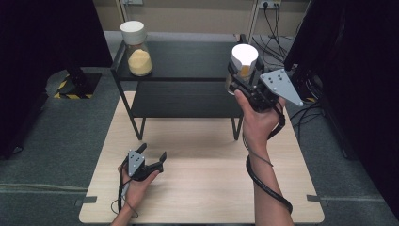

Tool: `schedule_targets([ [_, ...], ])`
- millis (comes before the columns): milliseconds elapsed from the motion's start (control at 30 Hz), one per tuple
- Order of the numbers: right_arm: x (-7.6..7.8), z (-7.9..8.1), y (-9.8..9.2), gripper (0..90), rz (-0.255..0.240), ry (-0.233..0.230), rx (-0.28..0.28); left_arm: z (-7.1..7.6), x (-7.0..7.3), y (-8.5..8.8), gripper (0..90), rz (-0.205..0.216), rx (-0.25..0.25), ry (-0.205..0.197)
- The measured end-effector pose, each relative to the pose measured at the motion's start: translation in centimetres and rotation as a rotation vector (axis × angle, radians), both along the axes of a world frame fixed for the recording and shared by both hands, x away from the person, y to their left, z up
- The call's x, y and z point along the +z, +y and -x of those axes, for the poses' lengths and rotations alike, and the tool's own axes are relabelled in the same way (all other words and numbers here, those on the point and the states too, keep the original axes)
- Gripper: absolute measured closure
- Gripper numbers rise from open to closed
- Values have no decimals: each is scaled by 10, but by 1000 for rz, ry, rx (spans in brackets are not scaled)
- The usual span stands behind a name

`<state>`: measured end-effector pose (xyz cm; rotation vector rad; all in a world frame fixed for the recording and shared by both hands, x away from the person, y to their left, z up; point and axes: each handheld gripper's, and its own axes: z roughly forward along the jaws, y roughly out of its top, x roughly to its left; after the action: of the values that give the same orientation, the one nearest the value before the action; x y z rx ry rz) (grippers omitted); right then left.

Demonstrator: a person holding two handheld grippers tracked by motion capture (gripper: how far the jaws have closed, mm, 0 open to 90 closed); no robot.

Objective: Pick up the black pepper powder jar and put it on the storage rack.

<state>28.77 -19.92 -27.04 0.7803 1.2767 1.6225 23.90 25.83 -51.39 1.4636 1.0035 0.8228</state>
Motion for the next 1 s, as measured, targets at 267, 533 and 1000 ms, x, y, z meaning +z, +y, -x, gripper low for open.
schedule_targets([
  [267, 11, -9, 4, 309, 0, 8, -5, 0, 0, 0, 114, 0, 0, 3],
  [533, 24, -21, 10, 310, 7, 22, -11, 0, 0, 0, 113, 1, -1, 1],
  [1000, 39, -46, 20, 309, 4, 74, -39, 0, 0, 1, 113, 6, -2, 2],
])
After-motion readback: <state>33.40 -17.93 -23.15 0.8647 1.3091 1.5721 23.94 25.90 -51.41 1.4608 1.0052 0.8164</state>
